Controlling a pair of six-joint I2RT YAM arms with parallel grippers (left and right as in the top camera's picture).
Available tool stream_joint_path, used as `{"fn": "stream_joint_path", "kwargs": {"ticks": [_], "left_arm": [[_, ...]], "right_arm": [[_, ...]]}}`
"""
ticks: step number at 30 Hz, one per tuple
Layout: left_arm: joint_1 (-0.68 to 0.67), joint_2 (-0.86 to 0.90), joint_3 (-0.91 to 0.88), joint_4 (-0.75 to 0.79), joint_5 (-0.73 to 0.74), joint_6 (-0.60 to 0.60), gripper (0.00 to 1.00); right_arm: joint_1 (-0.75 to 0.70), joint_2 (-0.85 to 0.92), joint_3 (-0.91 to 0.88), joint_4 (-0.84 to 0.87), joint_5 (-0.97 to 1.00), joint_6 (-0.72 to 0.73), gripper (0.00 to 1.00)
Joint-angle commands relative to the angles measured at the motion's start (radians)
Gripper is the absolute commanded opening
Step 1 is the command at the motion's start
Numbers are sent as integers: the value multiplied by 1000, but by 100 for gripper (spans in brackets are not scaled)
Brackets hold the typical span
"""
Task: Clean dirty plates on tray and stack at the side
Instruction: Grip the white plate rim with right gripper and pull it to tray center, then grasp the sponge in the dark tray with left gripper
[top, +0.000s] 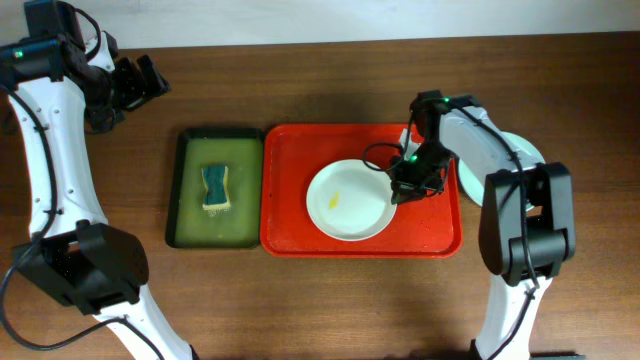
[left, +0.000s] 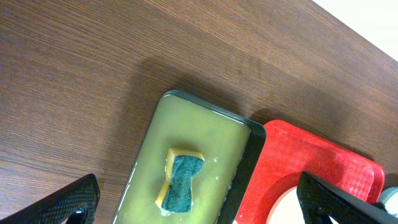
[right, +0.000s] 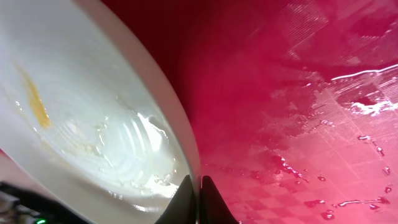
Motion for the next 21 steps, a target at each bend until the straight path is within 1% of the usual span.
{"fn": "stream_joint_path", "kwargs": {"ticks": [1,2,3,4,5,7,8,9,10,11,12,13,14,15,16,17,18,19,20,21], "left_arm": [[2,-18,13,-1,11,9,99],[2,-18,13,-1,11,9,99],[2,-18,13,-1,11,9,99],[2,-18,13,-1,11,9,100],[2,-18,13,-1,11,9,99],[2,-18,13,-1,11,9,100],[2,-18,13,-1,11,9,100],[2,-18,13,139,7,6,99],[2,-18,13,204,8,6,100],[2,-18,13,216,8,6,99],[2,-18,13,209,8,6,99],[2,-18,13,211,13,3,99],[0,-18,13,143,90,2,99],[-1,-18,11,77,126,8,99],[-18,-18,-10,1,122,126,99],[-38,-16,-39,-61,93,201,99],[-69,-16,-102,-106,23,204,93],[-100,-16,-174,-116,-28,204,84],[-151,-16,-305,-92,-61,204,70],[-192,-16,-414,-29,-61,204,99]], "right_arm": [[16,12,-2,38,135,17,4],[10,12,-2,51,147,40,4],[6,12,-2,57,146,43,11],[8,12,-2,57,146,42,37],[7,12,0,66,146,41,44],[-14,12,83,27,143,38,46],[-37,11,176,-48,141,22,46],[-70,11,283,-146,78,-33,47],[-99,11,342,-202,16,-68,47],[-151,11,407,-263,-89,-124,57],[-191,11,430,-283,-150,-152,63],[-250,11,432,-285,-196,-154,79],[-341,12,430,-296,-198,-156,99],[-394,12,430,-314,-198,-166,99],[-434,12,430,-323,-198,-166,99],[-456,12,430,-333,-196,-168,99],[-467,12,427,-337,-195,-184,90],[-463,12,425,-340,-193,-192,71],[-438,12,407,-341,-187,-204,54],[-400,12,372,-338,-186,-241,49]]}}
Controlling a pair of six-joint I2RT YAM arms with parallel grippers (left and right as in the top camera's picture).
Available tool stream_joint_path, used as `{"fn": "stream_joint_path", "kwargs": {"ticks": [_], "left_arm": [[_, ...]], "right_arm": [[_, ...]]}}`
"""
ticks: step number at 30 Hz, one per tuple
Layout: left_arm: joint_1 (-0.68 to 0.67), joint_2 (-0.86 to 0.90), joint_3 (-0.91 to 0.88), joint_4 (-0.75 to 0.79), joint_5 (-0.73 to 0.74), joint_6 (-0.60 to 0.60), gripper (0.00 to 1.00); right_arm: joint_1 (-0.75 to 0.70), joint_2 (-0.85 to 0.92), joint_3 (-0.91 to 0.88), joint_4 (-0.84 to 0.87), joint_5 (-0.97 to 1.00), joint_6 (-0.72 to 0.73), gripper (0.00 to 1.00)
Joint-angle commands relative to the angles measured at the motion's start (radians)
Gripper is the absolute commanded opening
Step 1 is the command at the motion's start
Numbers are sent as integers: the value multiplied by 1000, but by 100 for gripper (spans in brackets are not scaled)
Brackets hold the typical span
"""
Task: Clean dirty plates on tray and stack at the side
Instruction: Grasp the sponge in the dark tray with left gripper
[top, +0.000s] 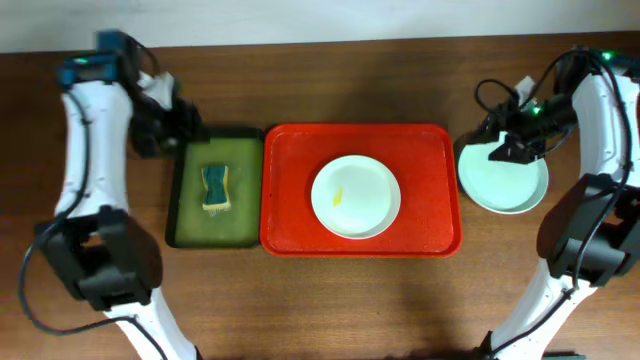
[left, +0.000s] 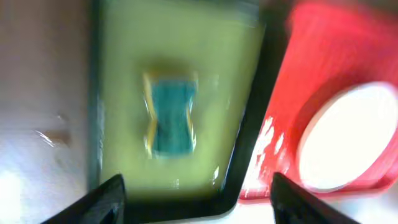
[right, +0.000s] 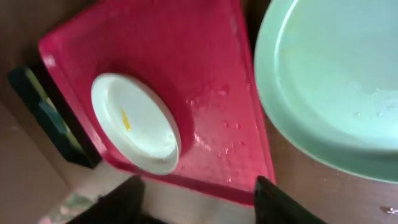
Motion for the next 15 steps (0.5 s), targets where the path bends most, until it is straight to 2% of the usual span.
{"fn": "stream_joint_path", "kwargs": {"ticks": [1,3,5,6,8,11,15], "left_arm": [[-98,-8,-250,109,-54,28,99],[-112,-8,-290,186,-54,27,98],[-112,-8,-290,208,-76,27,54],[-112,-8,-291,216,-126,27,48],[-112,-8,-307,236,-152,12,45],[-112,-8,-332,253,-152,12,46],[-112,-8,-332,251,-152,12,45]], "right_arm": [[90,-6,-71,13,-6,-67,51],[147,-6,-122,55,-1,-63,55],[220,-6,-174,103,15,-63,53],[261,-6,-199,146,40,-59,50],[328,-6,-212,221,192,101,50],[389,-6,-229,277,210,169,50],[426,-6,-365,381,210,175,45]]}}
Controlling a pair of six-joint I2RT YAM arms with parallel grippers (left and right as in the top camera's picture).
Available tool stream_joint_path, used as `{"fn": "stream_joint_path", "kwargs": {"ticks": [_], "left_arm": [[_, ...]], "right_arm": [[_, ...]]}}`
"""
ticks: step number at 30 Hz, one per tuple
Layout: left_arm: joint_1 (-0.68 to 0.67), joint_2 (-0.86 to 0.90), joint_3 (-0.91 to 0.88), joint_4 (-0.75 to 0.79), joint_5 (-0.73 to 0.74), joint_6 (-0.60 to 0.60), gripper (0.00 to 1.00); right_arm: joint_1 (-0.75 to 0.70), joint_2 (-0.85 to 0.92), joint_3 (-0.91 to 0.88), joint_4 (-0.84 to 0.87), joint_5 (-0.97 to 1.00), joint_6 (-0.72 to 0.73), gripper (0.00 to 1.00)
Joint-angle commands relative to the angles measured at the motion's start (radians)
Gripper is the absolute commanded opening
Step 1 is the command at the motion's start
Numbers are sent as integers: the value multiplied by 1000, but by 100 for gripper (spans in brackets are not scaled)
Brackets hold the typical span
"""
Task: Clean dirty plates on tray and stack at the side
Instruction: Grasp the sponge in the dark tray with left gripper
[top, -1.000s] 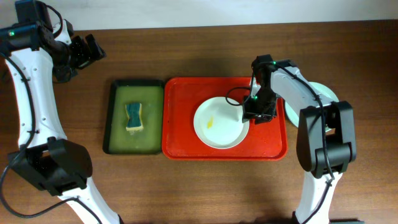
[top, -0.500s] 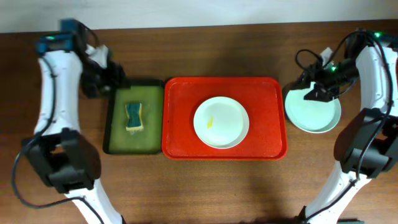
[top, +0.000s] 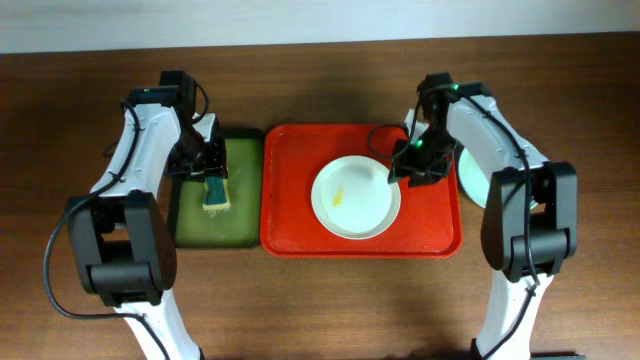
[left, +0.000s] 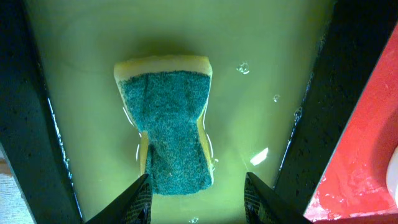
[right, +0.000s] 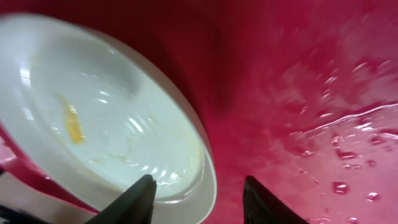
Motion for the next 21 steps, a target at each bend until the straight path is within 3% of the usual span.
{"fn": "stream_joint_path", "kwargs": {"ticks": [1,5,21], "left_arm": [[4,-11,-5,0,-7,-3,45],[4,-11,-5,0,-7,-3,45],[4,-11,-5,-5,-7,-3,45]], "right_arm": [[5,-6,-90,48,15,12,44],[5,-6,-106,53,14,12,21],[38,-6,-106,30,25,13,16]]}}
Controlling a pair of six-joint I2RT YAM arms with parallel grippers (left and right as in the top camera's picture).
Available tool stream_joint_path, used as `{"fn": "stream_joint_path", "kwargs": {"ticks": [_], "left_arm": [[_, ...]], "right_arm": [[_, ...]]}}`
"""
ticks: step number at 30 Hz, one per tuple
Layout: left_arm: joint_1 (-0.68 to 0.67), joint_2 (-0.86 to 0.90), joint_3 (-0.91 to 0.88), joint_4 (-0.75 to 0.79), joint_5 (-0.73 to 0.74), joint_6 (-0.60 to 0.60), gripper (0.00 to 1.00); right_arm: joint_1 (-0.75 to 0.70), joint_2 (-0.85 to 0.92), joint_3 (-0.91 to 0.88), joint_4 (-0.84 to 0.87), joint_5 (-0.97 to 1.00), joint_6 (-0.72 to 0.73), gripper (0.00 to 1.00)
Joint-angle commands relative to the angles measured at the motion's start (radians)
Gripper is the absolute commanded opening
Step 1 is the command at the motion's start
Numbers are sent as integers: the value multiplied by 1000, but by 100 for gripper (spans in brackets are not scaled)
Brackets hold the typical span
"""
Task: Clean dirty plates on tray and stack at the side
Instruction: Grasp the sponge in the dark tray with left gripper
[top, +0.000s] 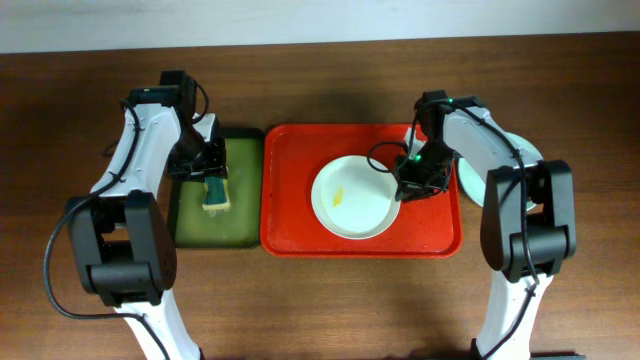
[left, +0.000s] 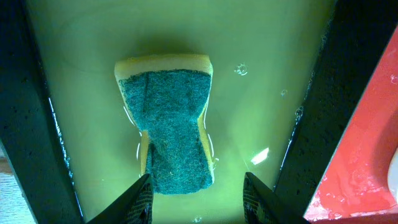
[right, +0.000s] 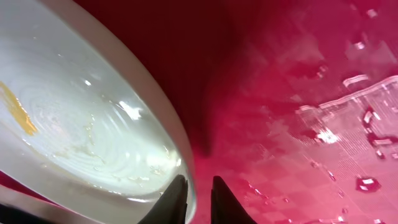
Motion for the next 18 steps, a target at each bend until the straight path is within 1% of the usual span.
{"fn": "stream_joint_path", "kwargs": {"ticks": [1,3,5,9,10,11,14,16,18], "left_arm": [[4,-11,-5,-2,-3,-3,45],[4,-11,-5,-2,-4,-3,45],[4,-11,-5,-1,-4,-3,45],[4,-11,-5,-2,-4,-3,45],[4,-11,-5,-1,-4,-3,45],[4,-11,-5,-2,-4,-3,46],[4,-11,-5,-1,-4,-3,45],[4,-11,-5,-1,-4,-3,46],[4,-11,-5,-2,-4,-3,45]], "right_arm": [[30,-6,-5,7,24,25,16],[30,-6,-5,6,25,31,16],[30,-6,-5,0,24,31,9],[30,-6,-5,-3,29,31,7],[30,-6,-5,-3,40,31,14],[30,-6,-5,-3,47,31,16],[30,-6,-5,-3,47,31,15],[30,-6,-5,13,50,31,9],[30,-6,-5,20,50,31,8]]}}
